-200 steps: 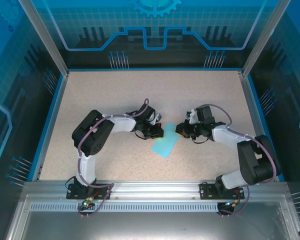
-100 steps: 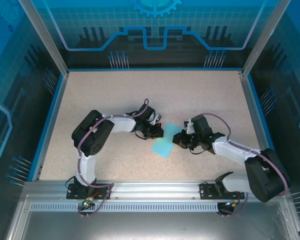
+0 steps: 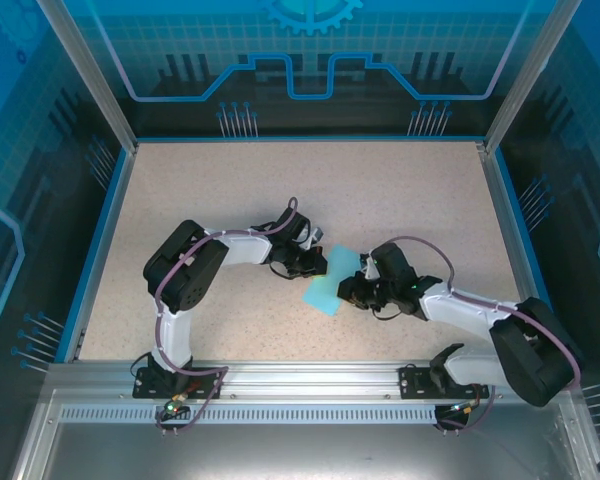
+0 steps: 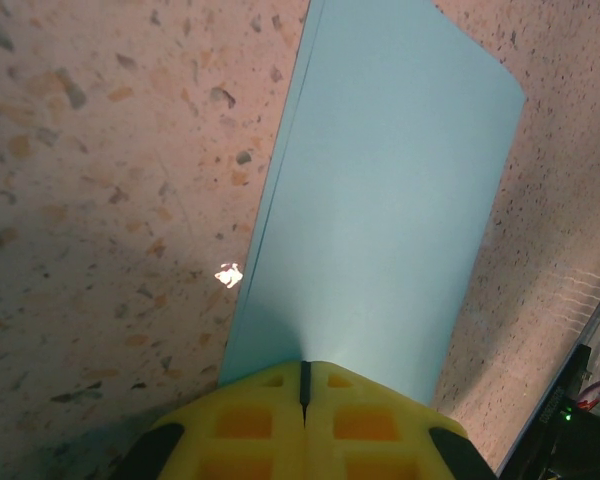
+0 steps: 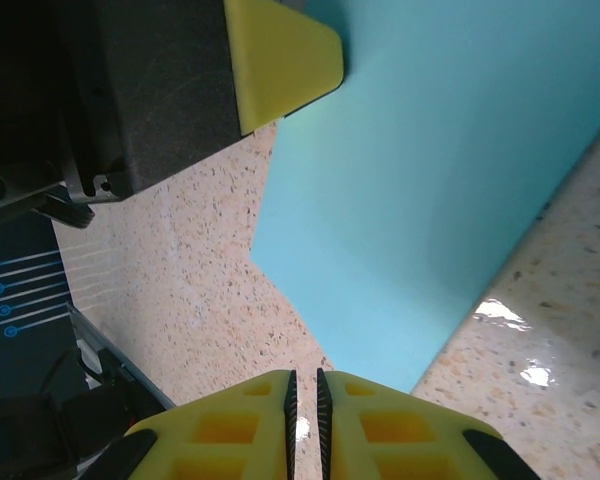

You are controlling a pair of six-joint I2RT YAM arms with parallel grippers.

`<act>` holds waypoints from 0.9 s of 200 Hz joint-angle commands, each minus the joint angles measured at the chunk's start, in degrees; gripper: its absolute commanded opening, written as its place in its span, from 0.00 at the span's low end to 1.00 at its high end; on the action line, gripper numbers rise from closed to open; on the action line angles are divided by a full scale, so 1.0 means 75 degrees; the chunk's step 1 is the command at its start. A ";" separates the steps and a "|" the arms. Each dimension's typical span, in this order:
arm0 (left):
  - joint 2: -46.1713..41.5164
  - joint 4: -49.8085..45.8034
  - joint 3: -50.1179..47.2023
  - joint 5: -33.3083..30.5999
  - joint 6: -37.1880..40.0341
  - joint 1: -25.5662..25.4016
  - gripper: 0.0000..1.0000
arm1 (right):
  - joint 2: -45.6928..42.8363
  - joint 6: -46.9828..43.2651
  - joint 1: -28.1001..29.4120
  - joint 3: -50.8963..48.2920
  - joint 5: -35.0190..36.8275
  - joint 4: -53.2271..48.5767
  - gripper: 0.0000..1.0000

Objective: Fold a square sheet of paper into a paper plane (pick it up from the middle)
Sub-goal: Fold the square sheet of paper in half at the center of the table.

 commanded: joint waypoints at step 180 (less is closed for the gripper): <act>0.0466 -0.1287 -0.0508 -0.0825 0.0092 -0.0044 0.00 | 0.1051 -0.0237 0.0769 -0.0058 -0.0308 0.0764 0.17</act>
